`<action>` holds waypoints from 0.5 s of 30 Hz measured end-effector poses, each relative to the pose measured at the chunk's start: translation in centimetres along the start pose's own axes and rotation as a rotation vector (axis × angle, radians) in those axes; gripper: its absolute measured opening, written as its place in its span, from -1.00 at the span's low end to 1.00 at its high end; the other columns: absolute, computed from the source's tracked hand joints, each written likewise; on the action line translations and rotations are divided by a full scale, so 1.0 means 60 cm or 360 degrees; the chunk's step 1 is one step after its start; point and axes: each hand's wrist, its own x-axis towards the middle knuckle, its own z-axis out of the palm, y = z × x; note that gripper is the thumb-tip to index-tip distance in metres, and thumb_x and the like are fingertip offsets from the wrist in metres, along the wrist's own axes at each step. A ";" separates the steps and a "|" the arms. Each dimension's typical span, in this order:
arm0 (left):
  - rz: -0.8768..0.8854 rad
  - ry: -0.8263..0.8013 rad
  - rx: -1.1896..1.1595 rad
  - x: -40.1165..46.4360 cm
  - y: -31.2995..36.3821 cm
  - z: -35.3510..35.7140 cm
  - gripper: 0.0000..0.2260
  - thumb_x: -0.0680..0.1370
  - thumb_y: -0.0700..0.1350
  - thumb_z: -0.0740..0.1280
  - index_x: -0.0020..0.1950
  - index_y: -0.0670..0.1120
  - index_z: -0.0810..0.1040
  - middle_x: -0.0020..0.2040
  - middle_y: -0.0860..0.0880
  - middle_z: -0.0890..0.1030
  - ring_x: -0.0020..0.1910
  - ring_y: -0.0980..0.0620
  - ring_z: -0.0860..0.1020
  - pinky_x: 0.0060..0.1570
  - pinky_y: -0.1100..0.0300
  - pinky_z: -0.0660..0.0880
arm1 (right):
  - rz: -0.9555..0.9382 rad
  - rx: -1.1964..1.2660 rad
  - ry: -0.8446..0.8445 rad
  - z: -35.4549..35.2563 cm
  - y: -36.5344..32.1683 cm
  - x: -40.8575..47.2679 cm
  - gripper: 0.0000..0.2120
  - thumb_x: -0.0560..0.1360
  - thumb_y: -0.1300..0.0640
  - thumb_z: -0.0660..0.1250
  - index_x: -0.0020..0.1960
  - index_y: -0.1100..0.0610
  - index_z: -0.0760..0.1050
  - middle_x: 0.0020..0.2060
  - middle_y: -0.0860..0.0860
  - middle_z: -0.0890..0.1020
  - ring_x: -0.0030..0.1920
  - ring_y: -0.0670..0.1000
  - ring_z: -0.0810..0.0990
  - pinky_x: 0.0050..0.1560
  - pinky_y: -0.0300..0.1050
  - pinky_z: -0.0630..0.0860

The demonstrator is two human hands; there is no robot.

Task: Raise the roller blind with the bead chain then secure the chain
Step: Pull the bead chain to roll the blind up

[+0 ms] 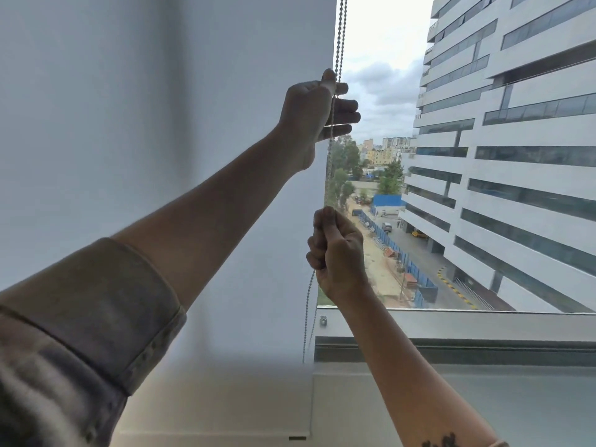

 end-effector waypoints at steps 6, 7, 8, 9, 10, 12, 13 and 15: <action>-0.0141 0.0054 -0.0119 0.006 -0.009 0.001 -0.59 0.79 0.07 0.18 0.00 -0.17 0.65 -0.32 -0.05 0.55 -0.45 0.05 0.48 -0.41 0.19 0.44 | 0.0077 0.0017 -0.0016 -0.016 0.041 -0.025 -0.66 0.78 0.10 0.17 -0.15 0.11 0.48 -0.50 -0.07 0.24 -0.55 -0.13 0.13 -0.51 -0.26 0.02; -0.0167 0.0068 -0.0136 0.004 -0.012 0.002 -0.59 0.78 0.09 0.18 -0.07 -0.14 0.61 -0.37 -0.01 0.46 -0.49 0.08 0.35 -0.45 0.21 0.30 | 0.0082 0.0009 -0.0025 -0.019 0.047 -0.029 -0.66 0.78 0.11 0.17 -0.15 0.12 0.48 -0.50 -0.07 0.24 -0.55 -0.12 0.13 -0.52 -0.27 0.04; -0.0199 0.0086 -0.0151 0.002 -0.015 0.003 -0.57 0.77 0.13 0.20 -0.17 -0.09 0.54 -0.41 0.02 0.38 -0.51 0.08 0.24 -0.49 0.23 0.19 | 0.0087 -0.0005 -0.0033 -0.021 0.052 -0.033 -0.66 0.78 0.11 0.17 -0.15 0.12 0.48 -0.49 -0.06 0.24 -0.55 -0.12 0.13 -0.52 -0.27 0.04; -0.0238 0.0115 -0.0160 -0.002 -0.018 0.004 -0.53 0.76 0.17 0.21 -0.27 -0.05 0.45 -0.45 0.04 0.32 -0.53 0.07 0.18 -0.52 0.24 0.15 | 0.0096 -0.0021 -0.0037 -0.023 0.057 -0.037 -0.66 0.78 0.11 0.18 -0.15 0.12 0.48 -0.49 -0.05 0.23 -0.54 -0.12 0.13 -0.51 -0.26 0.04; -0.0275 0.0150 -0.0157 -0.005 -0.023 0.005 -0.47 0.73 0.23 0.22 -0.36 -0.01 0.37 -0.48 0.05 0.30 -0.55 0.07 0.17 -0.55 0.25 0.14 | 0.0110 -0.0034 -0.0033 -0.025 0.063 -0.042 -0.66 0.78 0.11 0.18 -0.16 0.12 0.48 -0.48 -0.04 0.22 -0.53 -0.11 0.12 -0.51 -0.25 0.03; -0.0290 0.0195 -0.0117 -0.014 -0.035 0.008 -0.38 0.70 0.32 0.20 -0.47 0.04 0.27 -0.53 0.05 0.31 -0.58 0.06 0.18 -0.57 0.26 0.15 | 0.0149 -0.0041 -0.0014 -0.028 0.077 -0.053 -0.66 0.78 0.10 0.19 -0.17 0.11 0.48 -0.45 -0.02 0.20 -0.52 -0.10 0.11 -0.48 -0.21 0.00; -0.0265 0.0196 -0.0100 -0.019 -0.043 0.010 -0.35 0.69 0.34 0.19 -0.51 0.03 0.26 -0.54 0.04 0.30 -0.58 0.05 0.17 -0.57 0.26 0.15 | 0.0166 -0.0035 -0.0005 -0.031 0.085 -0.058 -0.66 0.77 0.10 0.20 -0.17 0.11 0.49 -0.45 -0.02 0.20 -0.52 -0.10 0.12 -0.48 -0.19 -0.01; -0.0175 0.0171 -0.0084 -0.031 -0.062 0.012 -0.29 0.70 0.32 0.19 -0.59 0.03 0.25 -0.56 0.03 0.25 -0.60 0.04 0.14 -0.57 0.27 0.14 | 0.0186 -0.0031 0.0007 -0.039 0.096 -0.066 -0.66 0.76 0.09 0.21 -0.17 0.11 0.49 -0.46 -0.03 0.20 -0.52 -0.10 0.12 -0.48 -0.20 0.01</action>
